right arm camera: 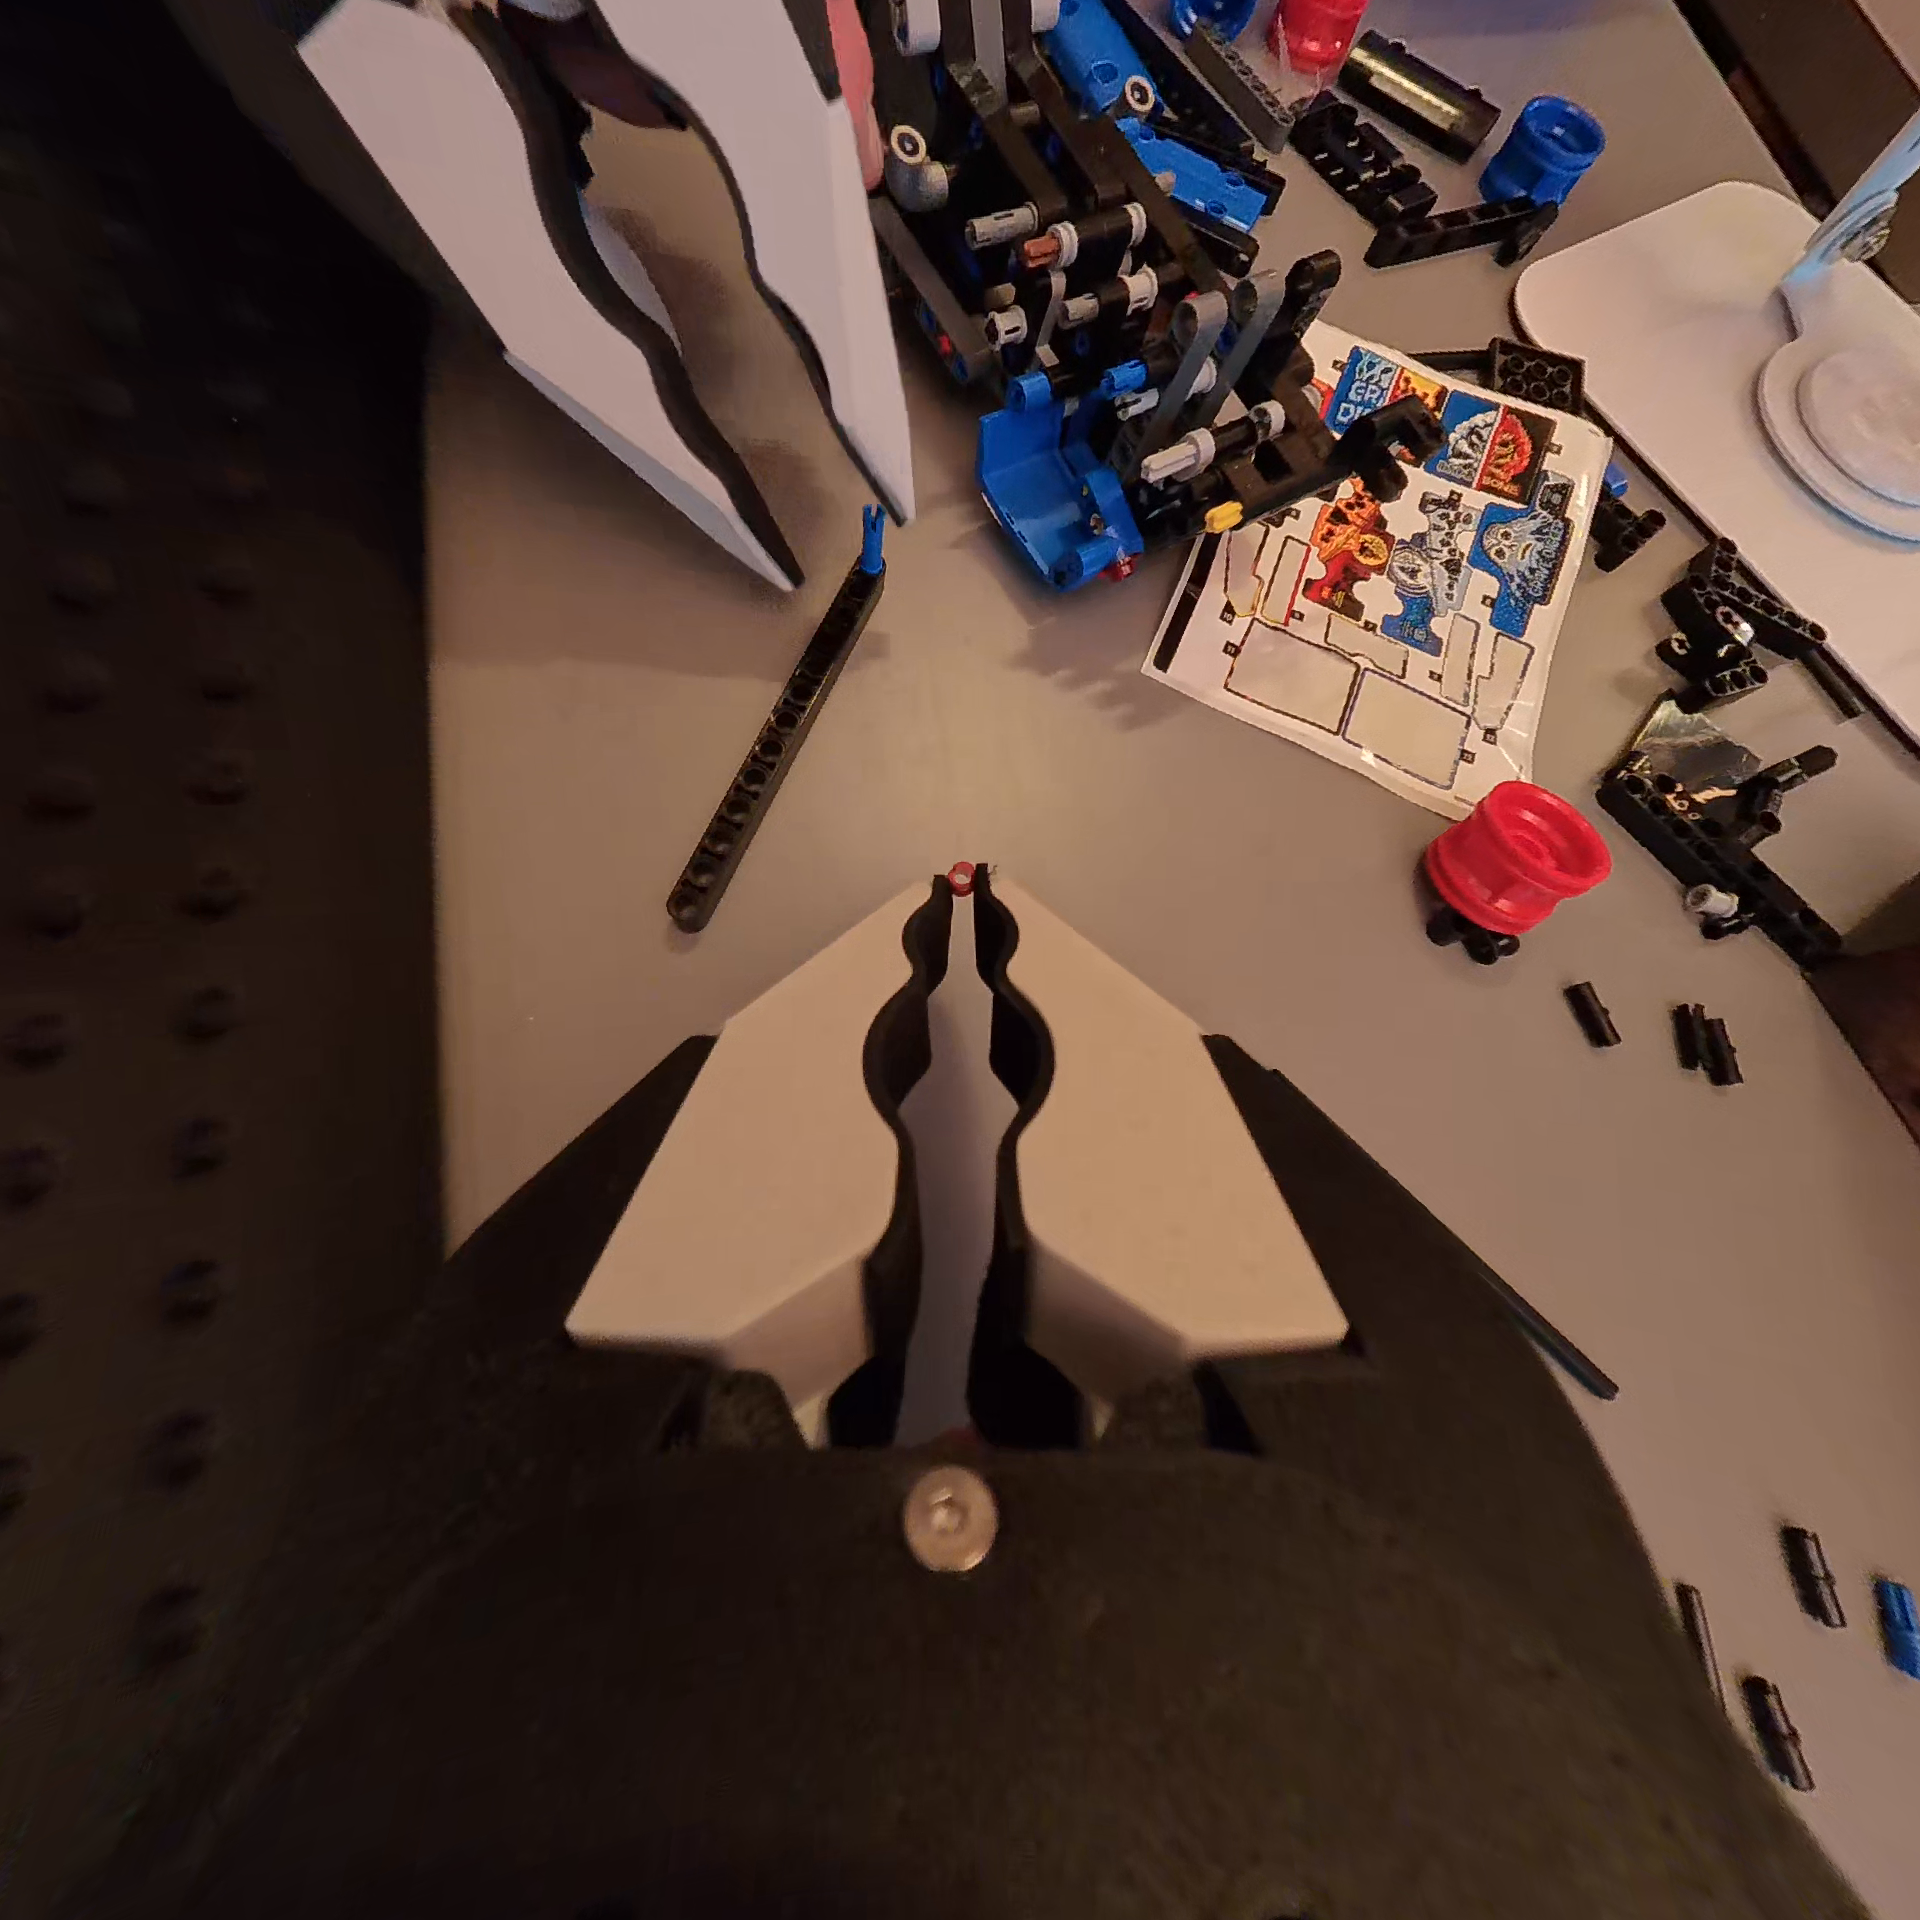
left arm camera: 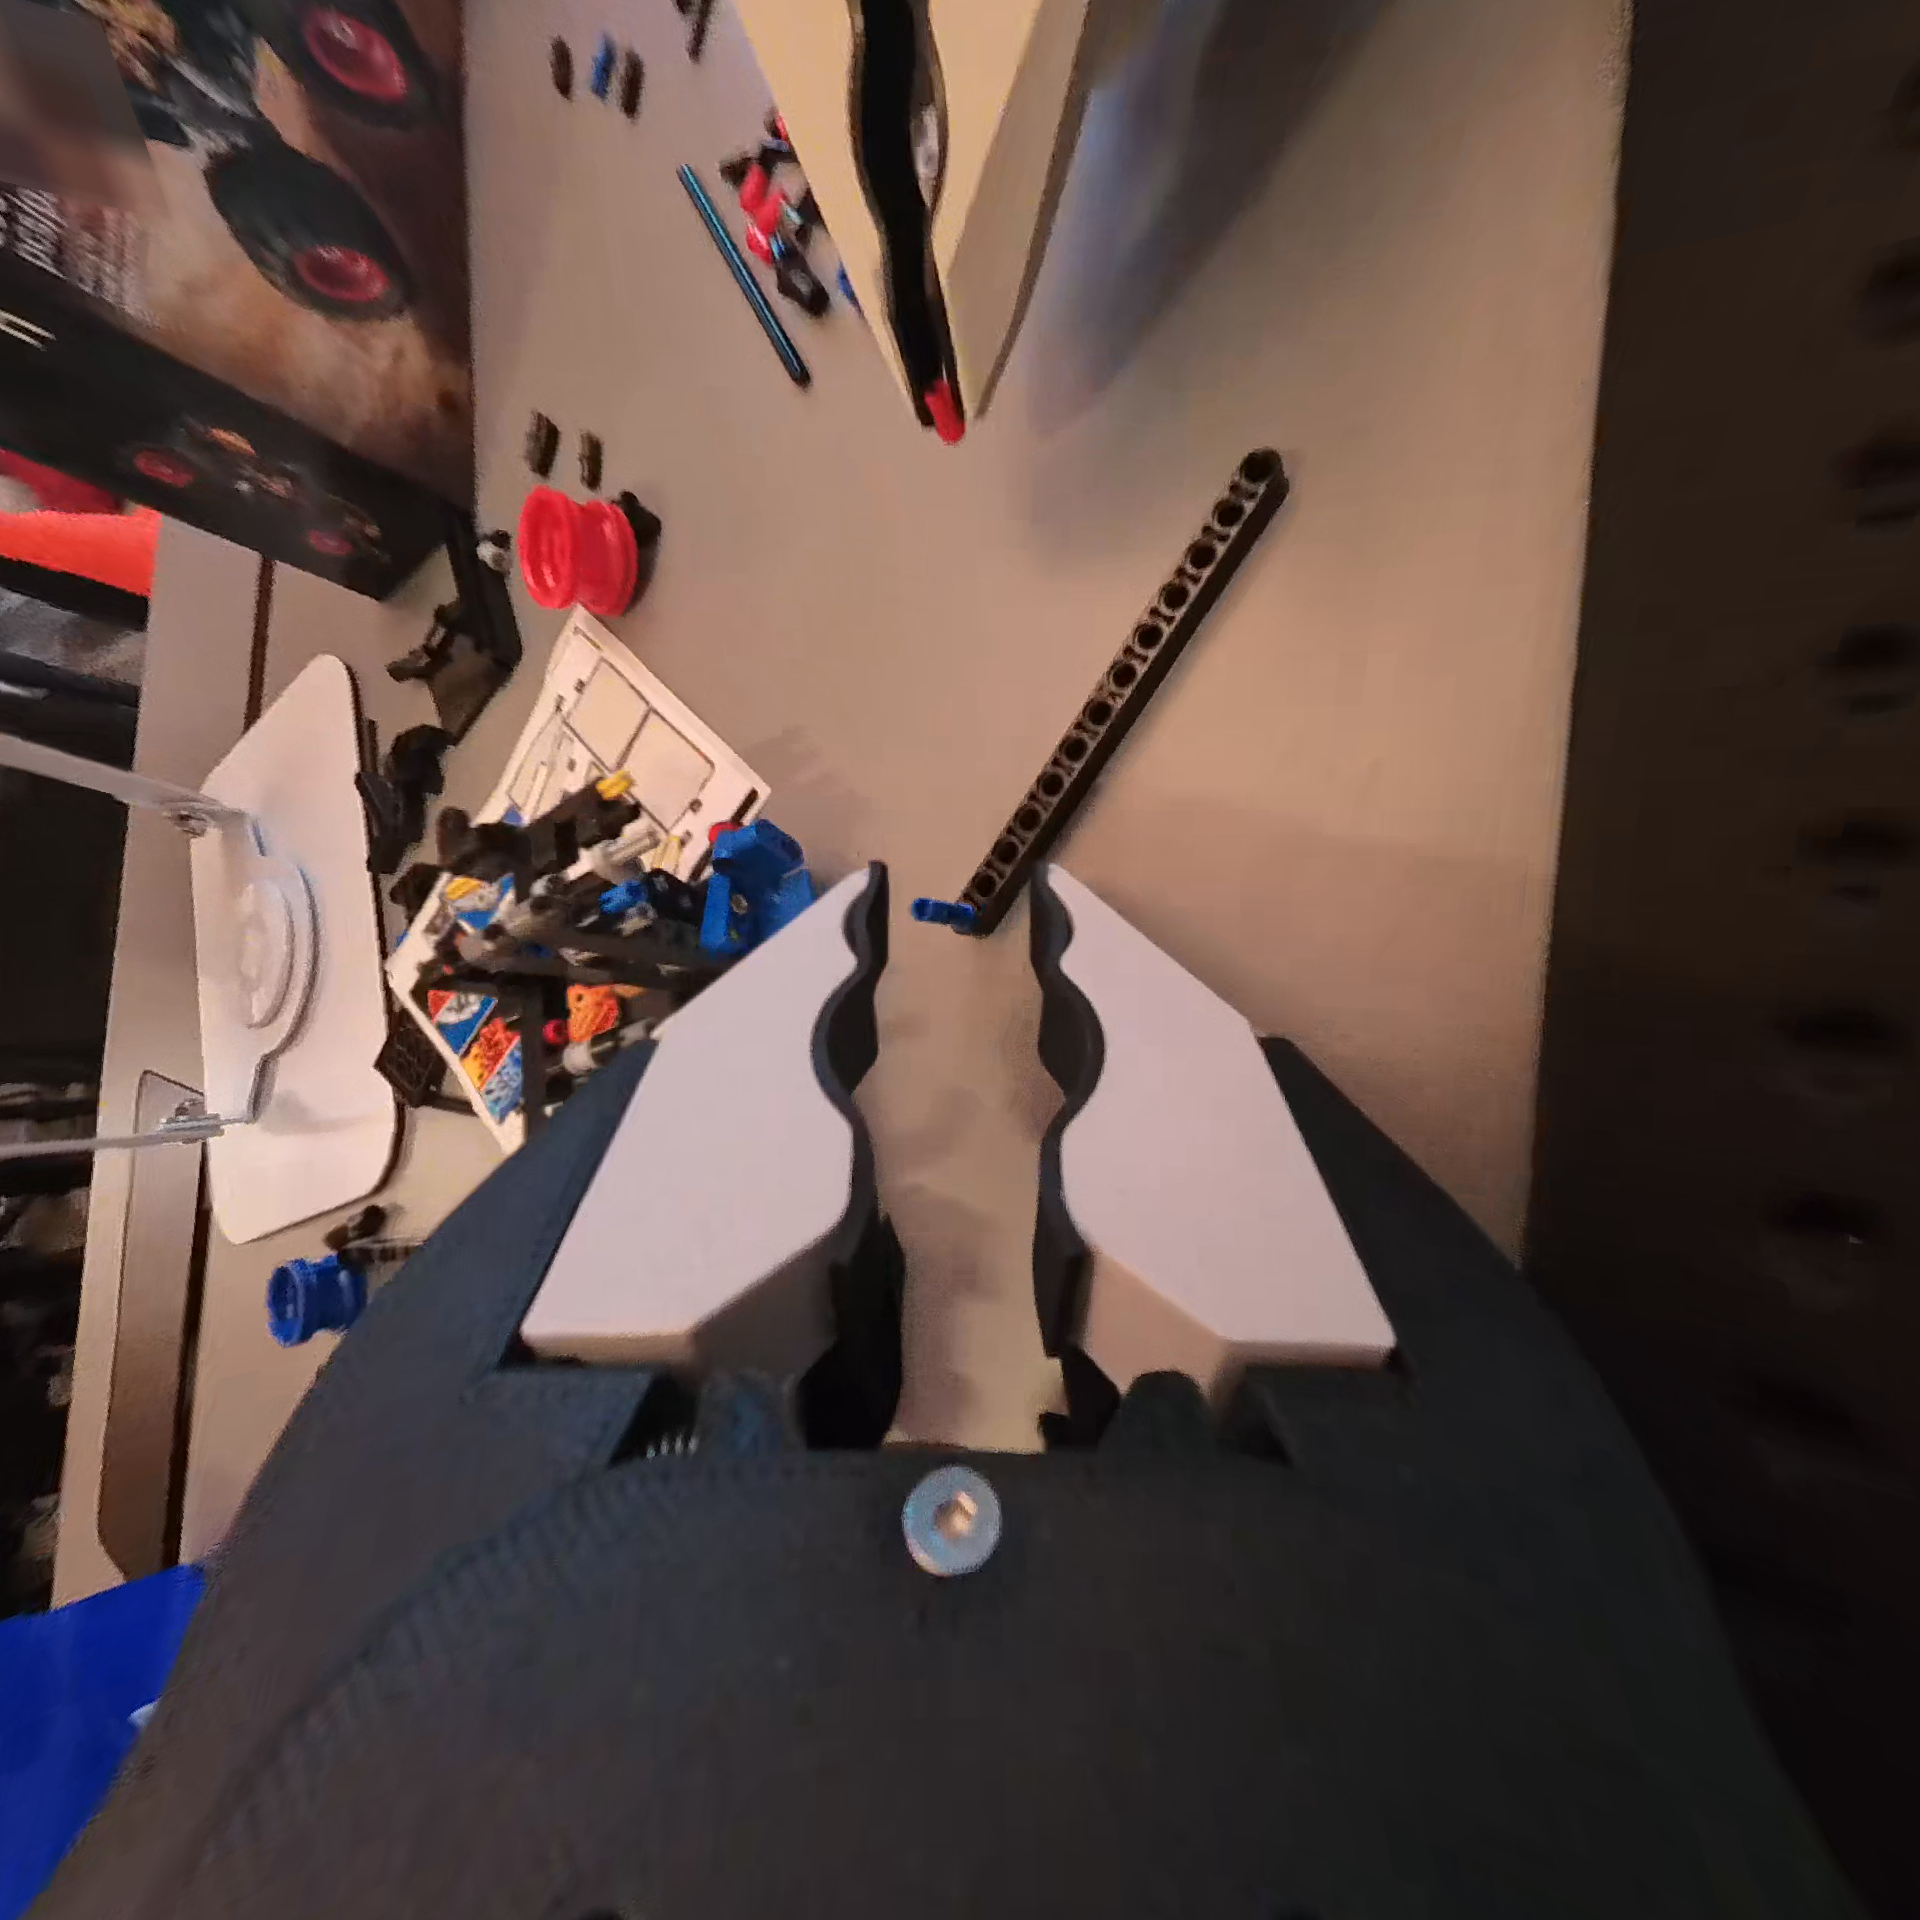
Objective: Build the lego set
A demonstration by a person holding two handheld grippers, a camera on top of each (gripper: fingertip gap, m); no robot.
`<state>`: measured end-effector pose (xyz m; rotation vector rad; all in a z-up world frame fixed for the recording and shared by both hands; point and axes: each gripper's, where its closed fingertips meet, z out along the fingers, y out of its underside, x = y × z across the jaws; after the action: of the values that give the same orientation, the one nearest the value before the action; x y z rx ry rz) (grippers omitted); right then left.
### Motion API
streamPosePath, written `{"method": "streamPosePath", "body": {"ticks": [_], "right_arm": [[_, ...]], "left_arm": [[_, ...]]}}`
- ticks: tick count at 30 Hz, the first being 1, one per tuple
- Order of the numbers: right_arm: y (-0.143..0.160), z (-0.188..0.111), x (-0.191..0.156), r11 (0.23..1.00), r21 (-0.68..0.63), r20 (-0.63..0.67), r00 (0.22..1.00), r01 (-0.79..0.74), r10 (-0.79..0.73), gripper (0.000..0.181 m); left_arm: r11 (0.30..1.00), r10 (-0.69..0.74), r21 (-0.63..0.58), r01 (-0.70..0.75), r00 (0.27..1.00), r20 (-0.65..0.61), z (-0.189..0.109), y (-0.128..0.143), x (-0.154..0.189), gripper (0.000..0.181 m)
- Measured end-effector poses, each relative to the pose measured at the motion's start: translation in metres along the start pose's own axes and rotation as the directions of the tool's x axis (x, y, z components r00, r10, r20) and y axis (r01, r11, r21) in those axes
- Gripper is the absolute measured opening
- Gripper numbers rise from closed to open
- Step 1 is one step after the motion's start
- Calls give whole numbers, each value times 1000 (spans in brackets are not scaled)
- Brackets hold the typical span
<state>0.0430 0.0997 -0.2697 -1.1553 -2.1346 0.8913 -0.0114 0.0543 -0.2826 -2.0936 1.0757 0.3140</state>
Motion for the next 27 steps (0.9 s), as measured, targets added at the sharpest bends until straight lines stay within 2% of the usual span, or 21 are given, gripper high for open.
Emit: {"method": "streamPosePath", "body": {"ticks": [4, 6, 10, 15, 19, 21, 24, 27], "right_arm": [[-1, -1, 0, 1000, 7, -1, 1000, -1, 1, 2], [-2, -1, -1, 1000, 9, 3, 1000, 1, -1, 2], [-1, 0, -2, 1000, 1, 8, 1000, 6, -6, 2], [-1, 0, -1, 1000, 5, 6, 1000, 0, 0, 2], [0, 1, -2, 1000, -1, 11, 1000, 2, -2, 2], [0, 0, -2, 1000, -4, 9, 1000, 6, -6, 2], [-1, 0, -3, 1000, -1, 8, 1000, 16, -16, 2], [0, 2, -4, 998, -20, -5, 998, 63, -63, 2]], "left_arm": [[1000, 18, 24, -17, 1000, -1, -2, -1, 7, 14], [999, 43, 29, -43, 999, 5, -5, 1, 11, 15], [976, 212, 39, -213, 977, 36, -12, 3, 26, 3], [909, 413, 21, -416, 907, 77, -17, 8, 37, 6], [875, 482, 9, -484, 874, 62, -23, 14, 38, 7], [898, 439, 28, -440, 898, 35, -29, 16, 37, 16], [959, 283, 38, -282, 958, -44, -39, 24, 33, 35], [992, 126, 37, -123, 987, -103, -43, 26, 34, 35]]}}
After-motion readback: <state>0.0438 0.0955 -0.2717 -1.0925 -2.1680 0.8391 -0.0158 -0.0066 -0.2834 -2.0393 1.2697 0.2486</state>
